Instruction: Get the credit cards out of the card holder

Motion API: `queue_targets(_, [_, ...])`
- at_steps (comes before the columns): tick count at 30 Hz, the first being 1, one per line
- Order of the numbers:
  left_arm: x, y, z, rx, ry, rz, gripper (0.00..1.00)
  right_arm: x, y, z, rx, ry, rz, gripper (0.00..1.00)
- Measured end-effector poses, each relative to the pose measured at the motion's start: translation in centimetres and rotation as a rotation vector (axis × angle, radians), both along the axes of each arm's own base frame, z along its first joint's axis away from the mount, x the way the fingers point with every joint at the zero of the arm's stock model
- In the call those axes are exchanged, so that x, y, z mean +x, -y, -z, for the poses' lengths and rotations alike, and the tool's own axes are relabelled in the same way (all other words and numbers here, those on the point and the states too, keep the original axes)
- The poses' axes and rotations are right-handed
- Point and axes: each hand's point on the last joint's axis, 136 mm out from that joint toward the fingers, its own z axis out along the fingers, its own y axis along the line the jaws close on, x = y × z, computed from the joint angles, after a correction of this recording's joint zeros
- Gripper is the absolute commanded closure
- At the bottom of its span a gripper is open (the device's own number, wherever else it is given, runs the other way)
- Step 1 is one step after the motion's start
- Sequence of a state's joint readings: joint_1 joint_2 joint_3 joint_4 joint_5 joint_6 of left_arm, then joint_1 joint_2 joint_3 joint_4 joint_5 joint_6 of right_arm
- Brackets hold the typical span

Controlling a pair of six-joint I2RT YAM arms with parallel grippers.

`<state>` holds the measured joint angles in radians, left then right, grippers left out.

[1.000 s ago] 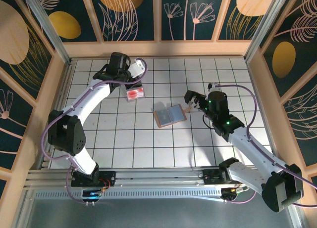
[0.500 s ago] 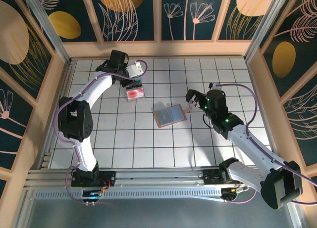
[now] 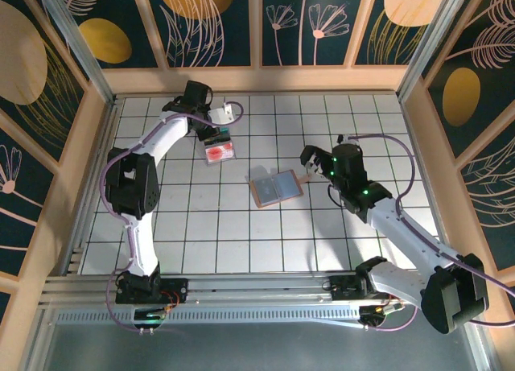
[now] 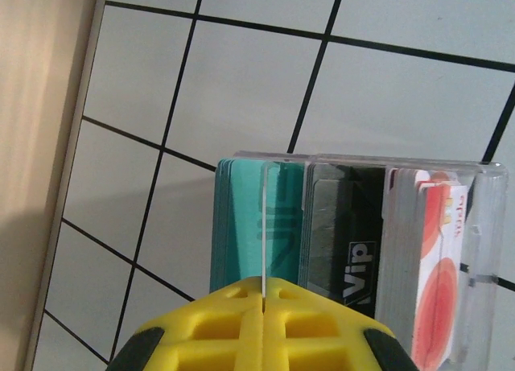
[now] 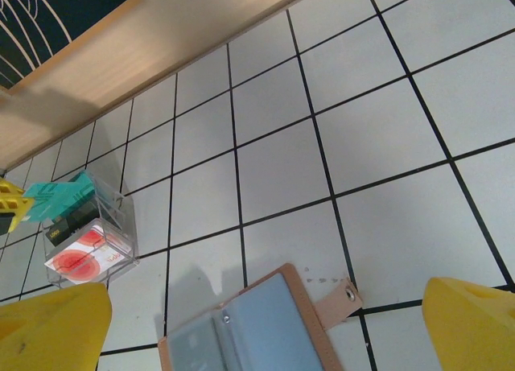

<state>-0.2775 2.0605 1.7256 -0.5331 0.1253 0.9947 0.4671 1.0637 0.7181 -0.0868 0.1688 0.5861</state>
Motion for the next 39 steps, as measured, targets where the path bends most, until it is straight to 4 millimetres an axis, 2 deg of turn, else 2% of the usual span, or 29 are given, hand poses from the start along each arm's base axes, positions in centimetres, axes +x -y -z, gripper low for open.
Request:
queue_targets(13, [0.7, -0.4, 0.5, 0.026, -0.016, -0.002, 1.0, 0.0, 0.0, 0.2, -0.002, -0.005, 0.0, 0.01])
queue_targets(27, [1.3, -0.2, 2.7, 0.038, -0.065, 0.003, 1.0, 0.1, 0.0, 0.6, -0.006, -0.015, 0.0, 0.01])
queue_targets(33, [1.0, -0.2, 3.1, 0.041, -0.085, 0.009, 1.0, 0.1, -0.1, 0.6, -0.006, -0.017, -0.003, 0.01])
queue_targets(39, [-0.1, 0.2, 3.2, 0.014, -0.137, 0.031, 1.0, 0.3, -0.3, 1.0, -0.006, -0.027, -0.01, 0.01])
